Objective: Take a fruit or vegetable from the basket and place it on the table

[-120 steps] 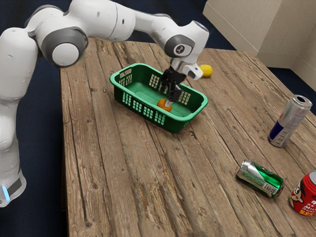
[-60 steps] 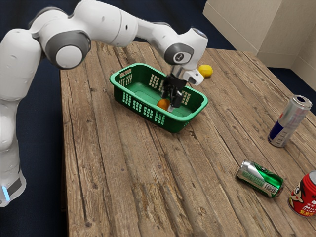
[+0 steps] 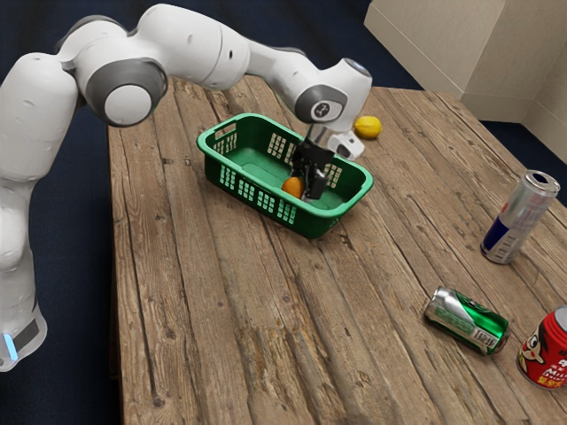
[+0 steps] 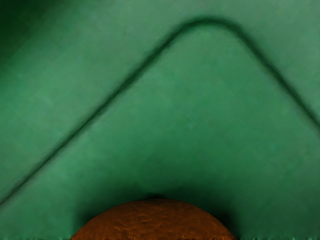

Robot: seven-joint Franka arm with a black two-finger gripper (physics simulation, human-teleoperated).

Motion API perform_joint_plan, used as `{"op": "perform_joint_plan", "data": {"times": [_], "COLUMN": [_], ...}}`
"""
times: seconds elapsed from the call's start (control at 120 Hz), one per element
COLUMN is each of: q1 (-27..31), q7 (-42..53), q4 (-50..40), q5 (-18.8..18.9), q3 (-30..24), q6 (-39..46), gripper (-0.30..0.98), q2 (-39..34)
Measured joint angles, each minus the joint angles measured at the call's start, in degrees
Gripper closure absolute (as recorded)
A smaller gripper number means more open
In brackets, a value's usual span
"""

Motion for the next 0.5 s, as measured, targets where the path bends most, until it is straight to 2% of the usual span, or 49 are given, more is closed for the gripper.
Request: {"op": "perform_joint_plan", "data": {"times": [0.117, 0.225, 0.292, 0.5], "q1": [0.02, 0.08, 0.13, 0.15], "q7": [0.18, 0.27, 0.27, -0.04], "q4": [-0.27, -0.41, -0.5, -0.52], "q5": [-0.01, 0.0, 0.05, 0.65], "q3": [0.0, 0.07, 0.08, 0.0], "q6": [-0.26, -0.5, -0.55, -0.32], "gripper": [0.01, 0.23, 0.31, 0.34], "q2": [0.03, 0.12, 0.23, 0.28]}}
